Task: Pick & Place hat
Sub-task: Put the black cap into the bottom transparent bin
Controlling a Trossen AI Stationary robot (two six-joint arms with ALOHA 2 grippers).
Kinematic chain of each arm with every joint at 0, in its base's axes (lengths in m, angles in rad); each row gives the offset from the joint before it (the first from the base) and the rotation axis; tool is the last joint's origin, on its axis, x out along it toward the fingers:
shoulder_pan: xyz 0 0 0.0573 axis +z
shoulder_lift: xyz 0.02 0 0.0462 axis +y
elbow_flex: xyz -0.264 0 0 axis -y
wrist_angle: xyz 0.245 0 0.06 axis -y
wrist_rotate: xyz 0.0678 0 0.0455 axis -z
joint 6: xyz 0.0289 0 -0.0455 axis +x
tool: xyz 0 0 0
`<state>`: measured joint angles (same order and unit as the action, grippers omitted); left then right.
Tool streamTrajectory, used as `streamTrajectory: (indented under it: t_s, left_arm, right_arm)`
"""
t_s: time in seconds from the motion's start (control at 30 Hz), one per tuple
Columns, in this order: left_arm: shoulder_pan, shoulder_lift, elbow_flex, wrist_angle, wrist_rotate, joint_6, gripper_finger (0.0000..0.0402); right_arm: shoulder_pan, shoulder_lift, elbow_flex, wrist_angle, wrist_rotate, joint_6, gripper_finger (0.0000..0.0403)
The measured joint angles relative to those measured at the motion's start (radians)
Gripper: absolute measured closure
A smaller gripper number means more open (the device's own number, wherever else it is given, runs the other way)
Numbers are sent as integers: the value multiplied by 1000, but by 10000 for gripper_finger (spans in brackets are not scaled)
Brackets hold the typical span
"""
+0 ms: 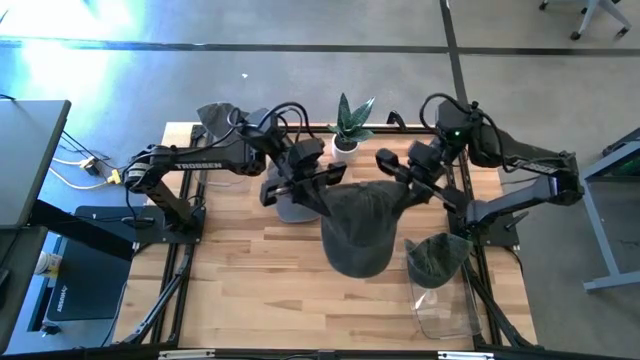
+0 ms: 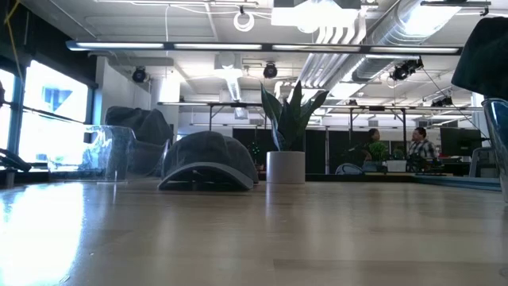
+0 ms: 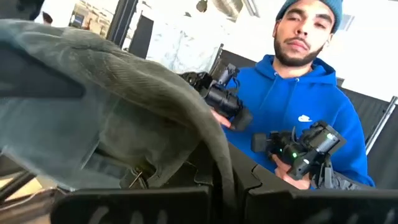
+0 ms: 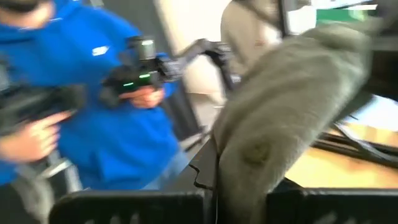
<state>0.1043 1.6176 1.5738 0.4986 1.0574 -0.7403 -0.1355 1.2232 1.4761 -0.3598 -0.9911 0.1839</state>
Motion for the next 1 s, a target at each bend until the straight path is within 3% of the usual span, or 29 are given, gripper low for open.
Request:
streamTrajectory:
  t_s: [0.2, 0.47, 0.6, 0.8, 1.0]
  left_arm:
    - [0, 0, 0, -7, -18, 2, 401]
    - [0, 1, 0, -42, -19, 2, 401]
    - [0, 1, 0, -70, -17, 3, 401]
    - [0, 1, 1, -115, -16, 3, 401]
    - [0, 1, 1, -245, 14, 2, 401]
  right_arm:
    - [-73, 0, 0, -34, 50, 35, 322]
    - [-220, 0, 0, -32, -43, 70, 180]
    - [-262, 0, 0, -6, -48, 61, 129]
    - [-261, 72, 2, 15, -31, 37, 105]
    - [-237, 190, 1, -6, -224, 19, 104]
